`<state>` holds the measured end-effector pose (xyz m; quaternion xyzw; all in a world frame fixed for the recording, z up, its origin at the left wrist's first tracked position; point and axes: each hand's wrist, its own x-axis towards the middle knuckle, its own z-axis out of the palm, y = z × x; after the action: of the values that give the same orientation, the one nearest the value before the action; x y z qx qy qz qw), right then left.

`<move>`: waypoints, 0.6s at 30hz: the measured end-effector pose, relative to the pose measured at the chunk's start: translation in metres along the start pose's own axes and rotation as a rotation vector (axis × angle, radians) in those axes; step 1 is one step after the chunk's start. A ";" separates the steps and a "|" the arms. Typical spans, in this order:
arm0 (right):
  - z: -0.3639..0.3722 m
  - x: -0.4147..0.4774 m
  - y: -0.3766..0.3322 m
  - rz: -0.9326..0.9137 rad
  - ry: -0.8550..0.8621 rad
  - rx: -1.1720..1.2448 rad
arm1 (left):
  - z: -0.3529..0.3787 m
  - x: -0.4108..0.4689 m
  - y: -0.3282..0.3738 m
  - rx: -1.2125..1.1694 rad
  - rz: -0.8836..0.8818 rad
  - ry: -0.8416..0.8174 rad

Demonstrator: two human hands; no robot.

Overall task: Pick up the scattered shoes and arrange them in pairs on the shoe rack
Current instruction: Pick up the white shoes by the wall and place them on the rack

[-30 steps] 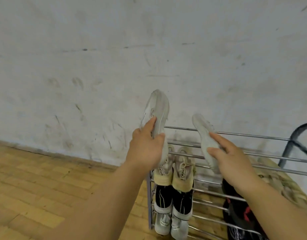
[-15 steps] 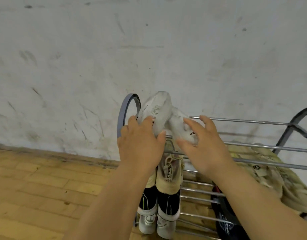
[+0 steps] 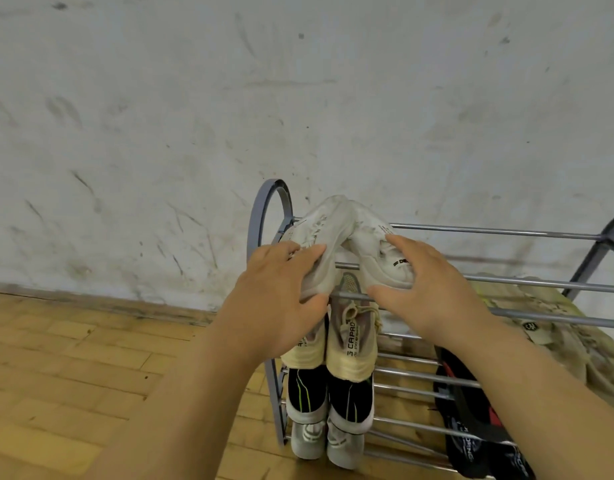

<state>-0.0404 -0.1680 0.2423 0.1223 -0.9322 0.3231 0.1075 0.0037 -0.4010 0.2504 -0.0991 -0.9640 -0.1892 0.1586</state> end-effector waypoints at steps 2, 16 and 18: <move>0.003 -0.001 0.000 -0.002 0.032 0.001 | 0.001 -0.002 0.001 -0.016 0.005 0.010; 0.026 -0.007 0.001 0.079 0.280 -0.054 | 0.022 0.003 0.011 0.088 -0.002 0.220; 0.024 -0.009 0.002 0.074 0.251 -0.058 | 0.025 0.004 0.011 0.120 -0.022 0.258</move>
<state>-0.0359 -0.1802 0.2200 0.0433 -0.9243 0.3126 0.2147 -0.0036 -0.3808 0.2336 -0.0539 -0.9461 -0.1443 0.2850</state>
